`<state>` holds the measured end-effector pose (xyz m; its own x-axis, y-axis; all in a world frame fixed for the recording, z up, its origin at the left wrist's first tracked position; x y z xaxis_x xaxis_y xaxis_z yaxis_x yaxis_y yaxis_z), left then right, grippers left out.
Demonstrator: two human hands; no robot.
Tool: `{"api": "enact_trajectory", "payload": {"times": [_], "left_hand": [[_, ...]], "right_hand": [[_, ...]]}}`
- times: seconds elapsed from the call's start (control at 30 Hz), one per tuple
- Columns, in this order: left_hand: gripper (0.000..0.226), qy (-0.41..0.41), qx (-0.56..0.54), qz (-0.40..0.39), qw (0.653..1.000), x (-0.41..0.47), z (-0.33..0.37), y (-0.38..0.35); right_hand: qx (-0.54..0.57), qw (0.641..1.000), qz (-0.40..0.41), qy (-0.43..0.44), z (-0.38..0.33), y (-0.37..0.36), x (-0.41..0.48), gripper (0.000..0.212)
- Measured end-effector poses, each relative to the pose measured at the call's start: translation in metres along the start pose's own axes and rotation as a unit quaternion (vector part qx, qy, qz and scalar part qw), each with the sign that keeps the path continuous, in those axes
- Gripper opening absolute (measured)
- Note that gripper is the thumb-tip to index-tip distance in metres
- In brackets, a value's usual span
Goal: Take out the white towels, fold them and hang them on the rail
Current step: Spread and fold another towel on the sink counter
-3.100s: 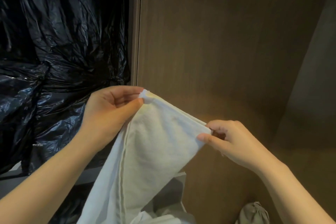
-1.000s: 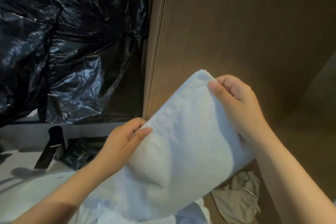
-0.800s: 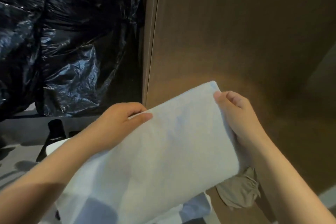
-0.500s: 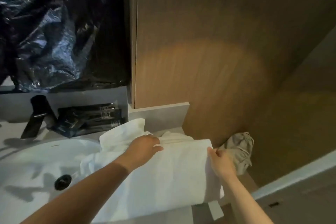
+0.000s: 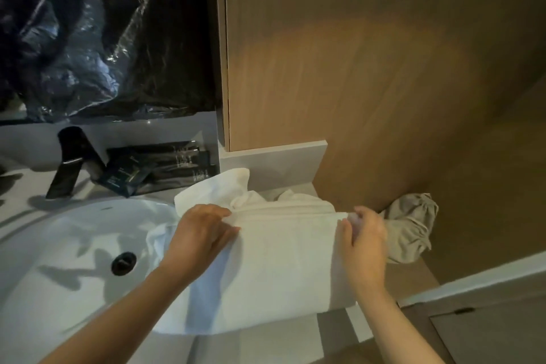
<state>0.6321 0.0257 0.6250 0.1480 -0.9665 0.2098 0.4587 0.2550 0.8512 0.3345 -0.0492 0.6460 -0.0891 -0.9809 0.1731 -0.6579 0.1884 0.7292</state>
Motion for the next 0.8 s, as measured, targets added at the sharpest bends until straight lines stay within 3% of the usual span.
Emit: {"api": "enact_trajectory", "payload": {"times": [0.1, 0.2, 0.37, 0.53, 0.67, 0.8], "left_hand": [[0.052, 0.041, 0.002, 0.008, 0.999, -0.020, -0.025, 0.014], [0.038, 0.124, -0.045, 0.027, 0.991, -0.038, -0.049, 0.025], [0.026, 0.215, -0.134, 0.068, 0.965, -0.054, -0.073, 0.027], [0.013, 0.335, -0.269, 0.088, 0.898, -0.065, -0.100, 0.016], [0.020, 0.340, -0.287, 0.078, 0.892, -0.061, -0.105, 0.011], [0.023, 0.374, -0.319, 0.040, 0.870, -0.051, -0.111, 0.005]], "right_hand": [[-0.004, 0.990, -0.058, 0.126, -0.044, -0.012, -0.015, 0.025], [-0.004, 0.974, -0.147, 0.173, -0.075, -0.038, -0.033, 0.027], [0.004, 0.954, -0.218, 0.207, -0.105, -0.072, -0.051, 0.028], [-0.018, 0.942, -0.247, 0.226, -0.118, -0.096, -0.061, 0.030], [-0.047, 0.933, -0.264, 0.239, -0.132, -0.113, -0.065, 0.032], [-0.076, 0.937, -0.264, 0.215, -0.142, -0.121, -0.057, 0.015]]}}
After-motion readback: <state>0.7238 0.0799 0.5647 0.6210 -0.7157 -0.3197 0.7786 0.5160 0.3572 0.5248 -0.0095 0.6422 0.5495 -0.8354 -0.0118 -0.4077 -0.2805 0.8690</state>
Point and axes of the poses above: each hand's wrist, its own x-axis towards the middle knuckle, its own y-axis out of the back of the hand, z = x × y, the point moved 7 cm from there along x, towards the middle knuckle, and after that the axes turned 1 degree about -x, right-handed, at the moved point
